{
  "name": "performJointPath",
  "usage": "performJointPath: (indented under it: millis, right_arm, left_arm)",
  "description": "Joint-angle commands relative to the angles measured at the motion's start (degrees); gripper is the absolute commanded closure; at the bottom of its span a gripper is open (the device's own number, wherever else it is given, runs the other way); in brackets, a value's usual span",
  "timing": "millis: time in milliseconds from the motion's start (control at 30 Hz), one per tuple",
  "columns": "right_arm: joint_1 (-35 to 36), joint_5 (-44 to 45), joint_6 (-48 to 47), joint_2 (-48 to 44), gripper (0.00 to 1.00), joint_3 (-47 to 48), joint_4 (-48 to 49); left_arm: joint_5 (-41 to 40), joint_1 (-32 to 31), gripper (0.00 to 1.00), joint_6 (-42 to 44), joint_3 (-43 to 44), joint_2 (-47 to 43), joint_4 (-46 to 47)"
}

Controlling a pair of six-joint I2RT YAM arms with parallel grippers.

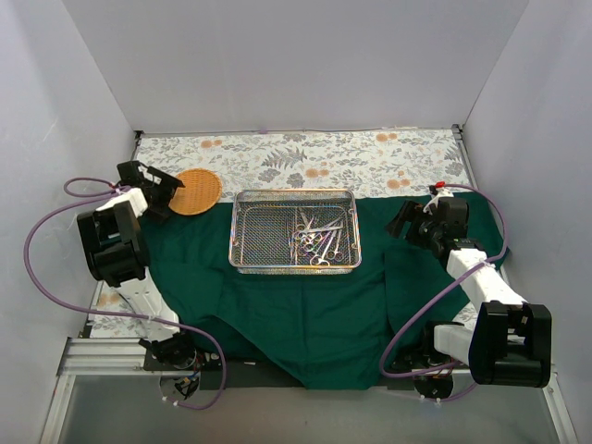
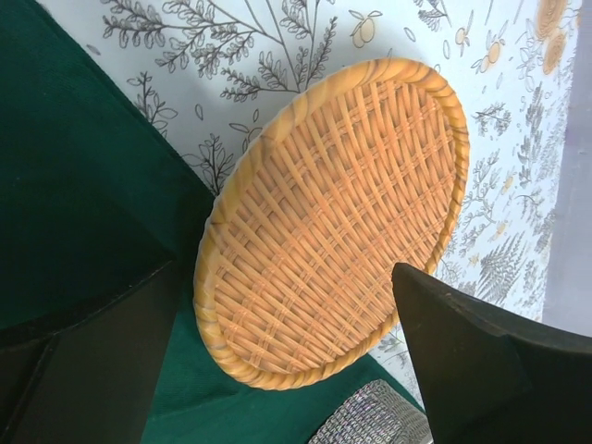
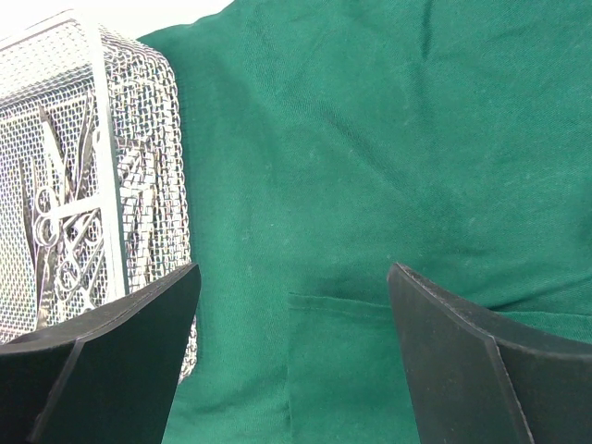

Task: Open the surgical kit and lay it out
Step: Move the distractor from the surgical kit.

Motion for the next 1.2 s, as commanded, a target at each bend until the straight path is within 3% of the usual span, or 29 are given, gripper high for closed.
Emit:
performJointPath:
  millis: [0, 333, 567, 767, 900, 1000, 1167]
  right_arm:
    - [0.34, -0.72, -0.96, -0.03, 0.10, -0.78, 2.28]
    - [0.51, -2.12, -1.31, -0.03, 0.10, -0.96, 2.19]
    - [0.43, -2.74, -1.48, -0.39, 0.10, -1.13, 2.19]
    - [0.51, -3.53, -1.48, -0.03, 0.10, -1.13, 2.28]
    - [0.43, -3.53, -1.57, -0.12, 0.10, -1.22, 3.78]
    - [0.43, -3.97, -1.40, 0.41, 0.10, -1.22, 4.13]
    - [2.27, -4.23, -1.66, 0.76, 0.10, -1.40, 4.30]
  left_arm:
    - [3.14, 0.59, 0.02, -1.80, -0.98, 0.77, 1.61]
    - [14.38, 3.31, 0.22, -12.16, -13.20, -10.73, 21.18]
    - [18.00, 3.31, 0.24, -18.41, -21.11, -20.32, 33.77]
    - [20.20, 3.31, 0.23, -21.58, -26.91, -25.07, 35.19]
    - [12.76, 3.31, 0.19, -16.77, -29.73, -30.87, 30.28]
    - [11.15, 3.31, 0.13, -13.07, -26.57, -29.13, 25.88]
    - [9.31, 3.67, 0.05, -9.72, -22.62, -21.05, 27.18]
